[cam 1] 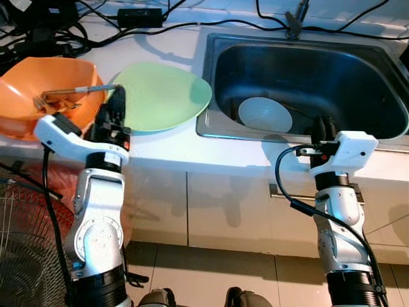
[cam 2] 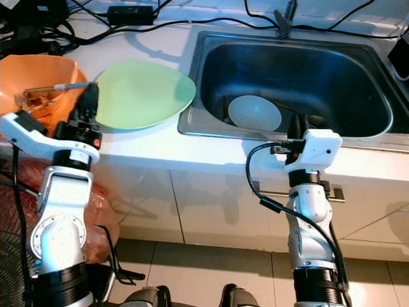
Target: Kitchen organization
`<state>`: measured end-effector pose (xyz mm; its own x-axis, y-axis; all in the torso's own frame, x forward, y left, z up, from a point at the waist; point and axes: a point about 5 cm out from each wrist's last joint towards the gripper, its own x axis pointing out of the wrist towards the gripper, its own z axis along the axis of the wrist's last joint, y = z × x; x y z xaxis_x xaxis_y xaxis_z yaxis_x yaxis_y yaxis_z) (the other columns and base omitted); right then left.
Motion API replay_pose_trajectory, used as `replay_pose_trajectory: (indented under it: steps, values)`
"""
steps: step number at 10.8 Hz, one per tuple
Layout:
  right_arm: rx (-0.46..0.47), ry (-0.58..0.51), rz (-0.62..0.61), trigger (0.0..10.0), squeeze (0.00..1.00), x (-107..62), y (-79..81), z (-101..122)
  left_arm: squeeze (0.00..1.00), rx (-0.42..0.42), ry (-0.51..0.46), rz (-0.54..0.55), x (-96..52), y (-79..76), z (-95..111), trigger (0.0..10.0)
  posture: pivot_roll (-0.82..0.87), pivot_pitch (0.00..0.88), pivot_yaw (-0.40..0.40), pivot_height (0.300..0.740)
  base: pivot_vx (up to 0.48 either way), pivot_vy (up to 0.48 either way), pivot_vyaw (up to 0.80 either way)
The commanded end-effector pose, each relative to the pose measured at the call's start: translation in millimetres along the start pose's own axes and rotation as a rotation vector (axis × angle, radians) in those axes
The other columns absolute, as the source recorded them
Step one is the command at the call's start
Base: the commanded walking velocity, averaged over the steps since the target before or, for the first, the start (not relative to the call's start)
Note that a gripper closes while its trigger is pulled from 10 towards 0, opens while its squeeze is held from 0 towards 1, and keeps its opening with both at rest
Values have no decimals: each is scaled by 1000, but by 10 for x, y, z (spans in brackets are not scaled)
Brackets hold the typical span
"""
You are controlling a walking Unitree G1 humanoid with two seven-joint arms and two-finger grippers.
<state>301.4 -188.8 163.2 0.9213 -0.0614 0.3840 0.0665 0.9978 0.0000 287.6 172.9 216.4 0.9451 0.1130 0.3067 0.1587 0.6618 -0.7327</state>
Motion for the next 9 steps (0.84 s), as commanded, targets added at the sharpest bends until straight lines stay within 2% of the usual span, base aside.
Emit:
replay_pose_trajectory:
  steps: [1,4,6,9]
  values:
    - [2,14,-1,10000,0,-2,-23,-18,0,-6,-1,47,-51,62,16,10000,60,164,-24,740,0,0,0]
    - [0,17,2,10000,0,-1,-22,-21,0,-15,18,113,-84,165,-6,10000,61,165,-26,740,0,0,0]
    - [-1,18,2,10000,0,-4,-20,-23,0,-1,50,147,-76,174,-50,10000,57,167,-25,740,0,0,0]
    - [-3,19,1,10000,0,-11,-21,-22,0,-26,75,169,-45,144,-88,10000,55,167,-21,740,0,0,0]
